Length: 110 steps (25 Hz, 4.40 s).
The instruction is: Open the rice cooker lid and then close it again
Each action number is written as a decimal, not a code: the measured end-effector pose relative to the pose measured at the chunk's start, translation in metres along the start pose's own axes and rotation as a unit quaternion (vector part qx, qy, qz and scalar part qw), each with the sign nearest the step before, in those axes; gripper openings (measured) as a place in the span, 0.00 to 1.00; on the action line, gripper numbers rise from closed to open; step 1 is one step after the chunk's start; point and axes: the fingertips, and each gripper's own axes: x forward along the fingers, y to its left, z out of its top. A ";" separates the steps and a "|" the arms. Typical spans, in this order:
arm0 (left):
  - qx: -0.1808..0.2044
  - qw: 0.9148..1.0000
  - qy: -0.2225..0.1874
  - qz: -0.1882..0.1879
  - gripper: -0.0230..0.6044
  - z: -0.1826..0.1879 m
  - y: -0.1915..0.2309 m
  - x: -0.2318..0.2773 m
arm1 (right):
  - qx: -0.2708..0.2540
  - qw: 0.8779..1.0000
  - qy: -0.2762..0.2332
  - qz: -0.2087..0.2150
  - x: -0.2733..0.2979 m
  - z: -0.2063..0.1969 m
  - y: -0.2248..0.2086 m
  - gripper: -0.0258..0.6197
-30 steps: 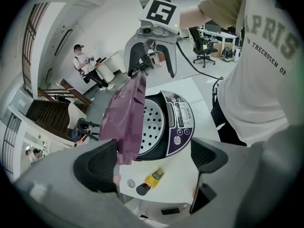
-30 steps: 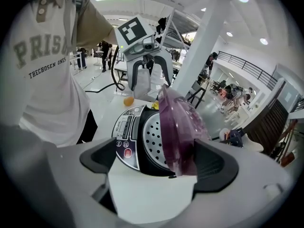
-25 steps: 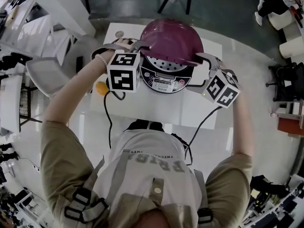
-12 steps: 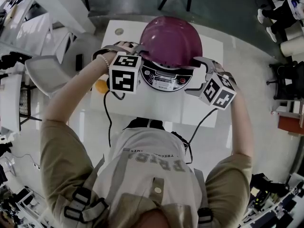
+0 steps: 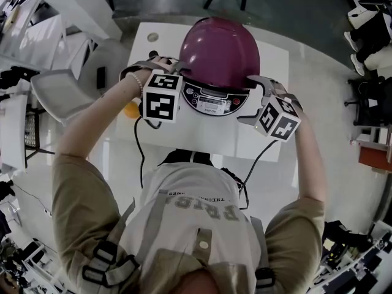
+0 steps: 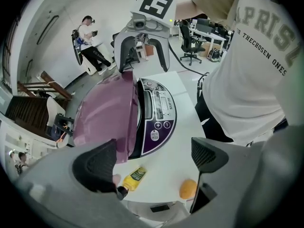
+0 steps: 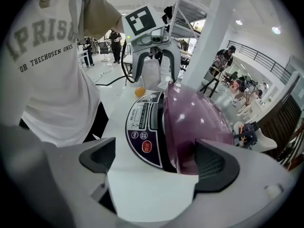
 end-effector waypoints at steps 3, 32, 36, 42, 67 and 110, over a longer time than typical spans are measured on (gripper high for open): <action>0.002 1.000 0.001 -0.003 0.84 -0.002 -0.003 0.005 | 0.006 1.000 -0.003 0.003 0.004 -0.001 0.003 0.81; -0.012 1.000 -0.001 -0.024 0.84 -0.007 -0.017 0.032 | 0.010 0.999 0.002 0.039 0.025 -0.012 0.017 0.81; -0.008 1.000 0.003 -0.026 0.84 -0.008 -0.018 0.032 | 0.015 0.999 -0.002 0.043 0.025 -0.012 0.017 0.81; -0.008 0.999 0.007 -0.036 0.84 -0.008 -0.019 0.036 | -0.002 0.999 0.014 0.044 0.028 -0.017 0.018 0.81; 0.007 0.999 0.023 -0.020 0.84 -0.012 -0.018 0.042 | 0.006 0.999 0.022 0.044 0.033 -0.017 0.015 0.81; -0.428 0.695 -0.371 0.442 0.53 0.001 0.080 -0.116 | 0.308 0.731 -0.377 -0.479 -0.120 0.047 -0.081 0.37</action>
